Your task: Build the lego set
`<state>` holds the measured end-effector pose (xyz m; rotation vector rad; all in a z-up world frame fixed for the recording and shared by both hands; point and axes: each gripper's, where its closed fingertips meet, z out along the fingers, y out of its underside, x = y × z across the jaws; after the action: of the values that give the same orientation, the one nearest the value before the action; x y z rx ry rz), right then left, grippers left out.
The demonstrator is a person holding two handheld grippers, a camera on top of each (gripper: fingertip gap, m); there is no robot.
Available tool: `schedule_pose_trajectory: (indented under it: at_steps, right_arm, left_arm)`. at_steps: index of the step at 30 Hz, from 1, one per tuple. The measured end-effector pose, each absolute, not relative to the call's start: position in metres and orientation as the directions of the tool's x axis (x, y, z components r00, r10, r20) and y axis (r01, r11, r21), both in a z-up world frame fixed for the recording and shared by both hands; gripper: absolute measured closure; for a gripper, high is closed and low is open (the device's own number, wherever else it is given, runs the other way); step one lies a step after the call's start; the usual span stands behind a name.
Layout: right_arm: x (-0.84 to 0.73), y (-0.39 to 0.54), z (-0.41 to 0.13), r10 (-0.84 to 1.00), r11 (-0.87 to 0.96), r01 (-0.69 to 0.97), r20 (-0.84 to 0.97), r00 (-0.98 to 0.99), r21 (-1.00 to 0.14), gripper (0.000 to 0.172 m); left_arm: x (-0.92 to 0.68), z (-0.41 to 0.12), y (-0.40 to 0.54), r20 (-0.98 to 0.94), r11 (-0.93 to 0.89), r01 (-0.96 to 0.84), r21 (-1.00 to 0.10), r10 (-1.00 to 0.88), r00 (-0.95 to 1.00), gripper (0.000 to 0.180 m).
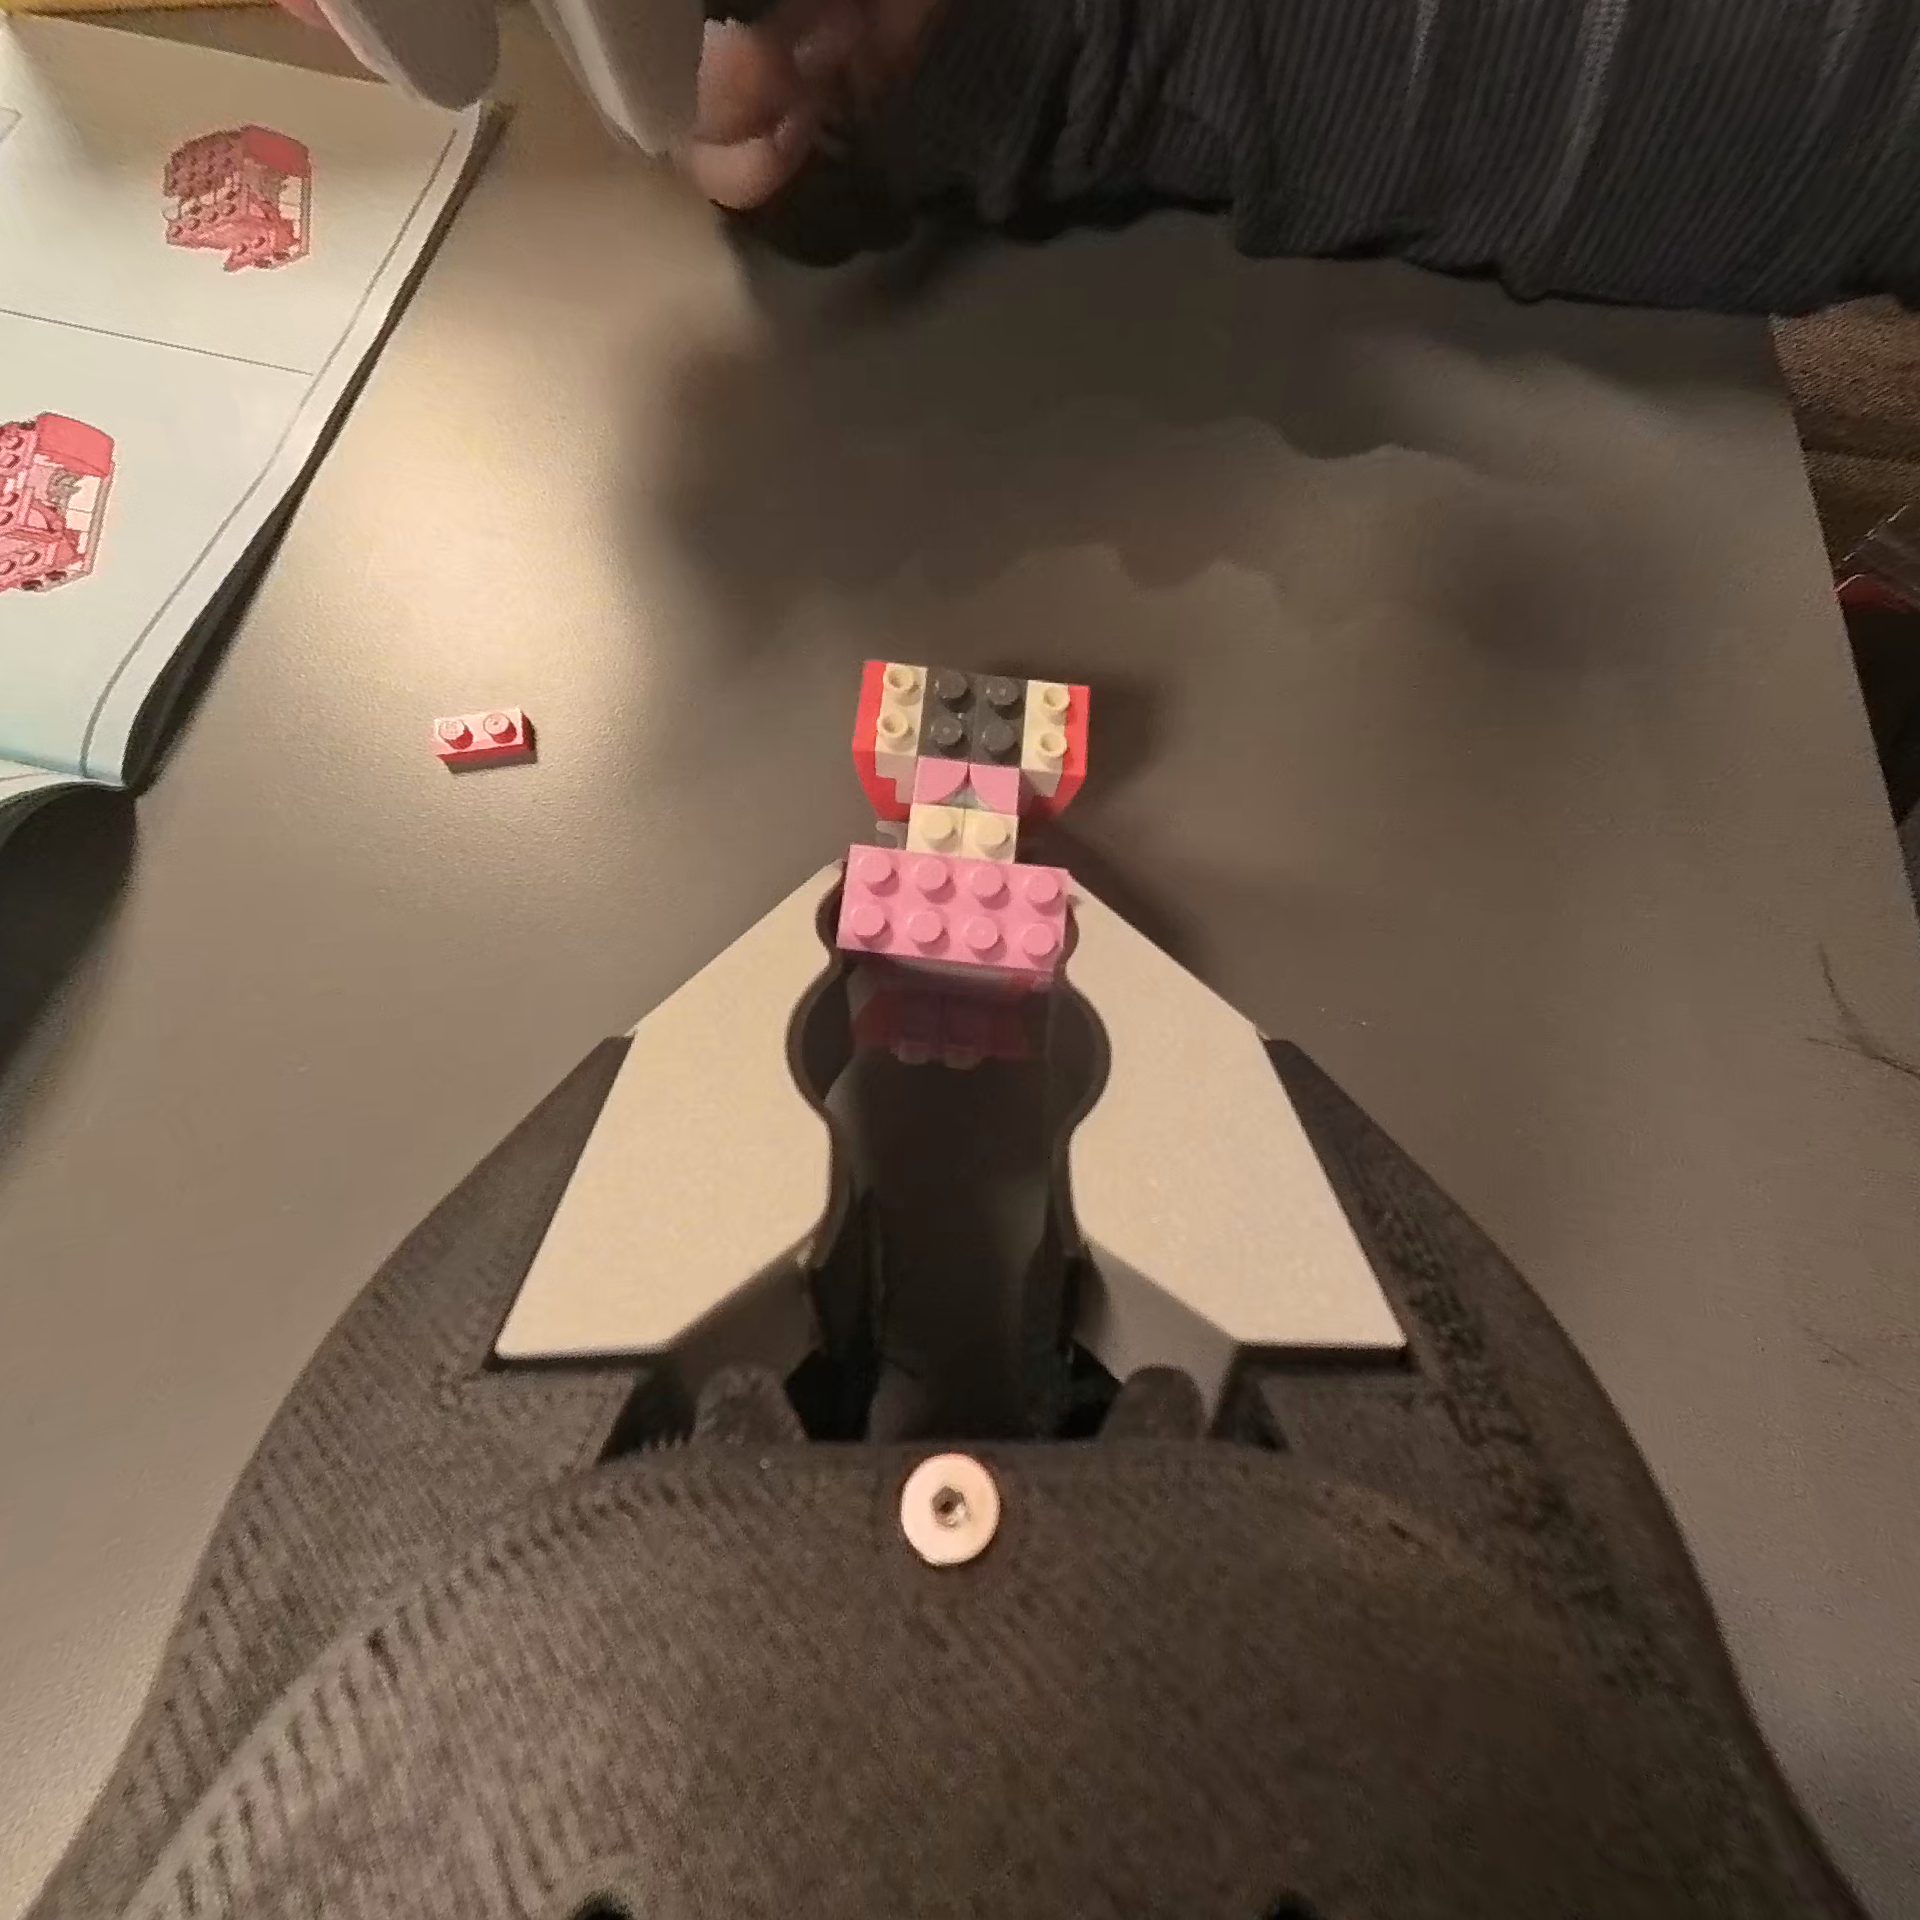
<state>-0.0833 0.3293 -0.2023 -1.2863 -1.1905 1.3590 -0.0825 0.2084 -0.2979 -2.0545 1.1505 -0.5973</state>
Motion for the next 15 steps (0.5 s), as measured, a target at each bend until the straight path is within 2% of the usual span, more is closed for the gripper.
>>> schedule_pose_trajectory:
  at_steps: [9,12,15]
  right_arm:
    - [-0.087,0.327,-0.206,0.99,-0.124,0.046,-0.127,-0.065,-0.991,0.145]
    - [-0.093,0.326,-0.225,0.997,0.001,0.19,-0.015,-0.078,-0.982,0.142]
    - [-0.101,0.327,-0.253,0.988,0.126,0.363,0.085,-0.126,-0.923,0.141]
  left_arm:
    - [-0.083,-0.298,0.208,0.056,-0.363,-0.543,-0.757,-0.864,0.5,0.147]
    - [-0.083,-0.298,0.208,0.055,-0.362,-0.543,-0.757,-0.865,0.5,0.147]
    - [-0.083,-0.298,0.208,0.053,-0.361,-0.544,-0.757,-0.865,0.499,0.147]
